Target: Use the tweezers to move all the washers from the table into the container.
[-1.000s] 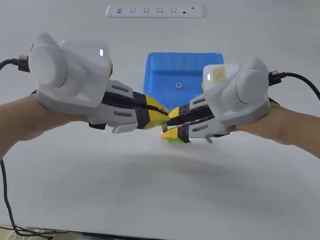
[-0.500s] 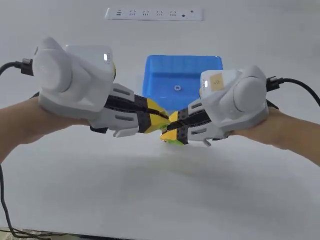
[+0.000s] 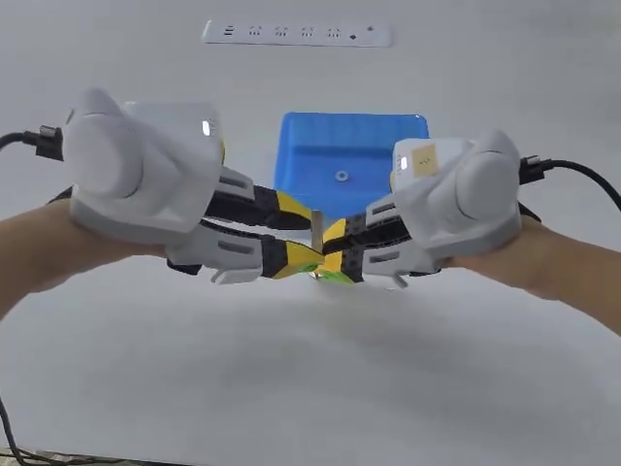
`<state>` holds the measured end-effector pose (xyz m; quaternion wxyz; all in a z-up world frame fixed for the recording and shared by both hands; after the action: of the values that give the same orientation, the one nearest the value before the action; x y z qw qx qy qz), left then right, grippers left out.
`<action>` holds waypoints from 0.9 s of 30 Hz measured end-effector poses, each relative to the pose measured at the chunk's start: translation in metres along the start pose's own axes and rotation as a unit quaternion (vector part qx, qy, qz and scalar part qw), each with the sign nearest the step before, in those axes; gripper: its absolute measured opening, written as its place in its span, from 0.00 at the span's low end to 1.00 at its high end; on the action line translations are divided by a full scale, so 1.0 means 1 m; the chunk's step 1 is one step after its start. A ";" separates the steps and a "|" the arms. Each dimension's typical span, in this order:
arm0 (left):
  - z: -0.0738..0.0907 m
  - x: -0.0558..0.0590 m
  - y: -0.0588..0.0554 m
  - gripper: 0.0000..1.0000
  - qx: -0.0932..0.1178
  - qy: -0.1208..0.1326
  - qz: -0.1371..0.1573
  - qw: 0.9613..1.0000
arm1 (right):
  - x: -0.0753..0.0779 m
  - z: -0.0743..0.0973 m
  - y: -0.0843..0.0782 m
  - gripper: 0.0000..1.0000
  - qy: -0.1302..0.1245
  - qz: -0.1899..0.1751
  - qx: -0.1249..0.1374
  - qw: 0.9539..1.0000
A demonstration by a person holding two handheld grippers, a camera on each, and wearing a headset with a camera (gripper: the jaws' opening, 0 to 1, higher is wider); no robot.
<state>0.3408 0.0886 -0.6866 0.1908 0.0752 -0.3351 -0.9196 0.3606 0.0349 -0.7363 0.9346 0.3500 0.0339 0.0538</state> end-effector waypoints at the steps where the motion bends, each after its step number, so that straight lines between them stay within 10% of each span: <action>1: 0.002 0.000 0.002 0.23 0.003 0.002 0.004 1.000 | 0.000 0.001 0.001 0.09 -0.002 0.000 0.001 1.000; 9: 0.020 -0.005 0.003 0.28 0.035 0.040 0.033 0.998 | 0.000 0.011 0.005 0.09 -0.005 -0.010 0.009 1.000; 13: 0.039 -0.006 0.014 0.30 0.100 0.063 0.069 0.991 | -0.001 0.020 0.007 0.09 -0.006 -0.021 0.016 1.000; 27: 0.069 -0.006 -0.007 0.30 0.148 0.123 0.137 0.972 | 0.000 0.067 0.021 0.09 -0.032 -0.011 0.024 0.999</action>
<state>0.3257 0.1367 -0.6384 0.3411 0.1686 -0.4484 -0.8088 0.3655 0.0067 -0.6722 0.9272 0.3731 0.0094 0.0318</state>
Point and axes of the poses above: the centre of the closed fingertips' face, and the gripper's own axes: z roughly backward along the fingers, x roughly to its right, y roughly out of its top, the point moved 5 cm from there along z, roughly backward along the fingers, and after that the axes turned 15 degrees about -x, right-handed, at the moved point
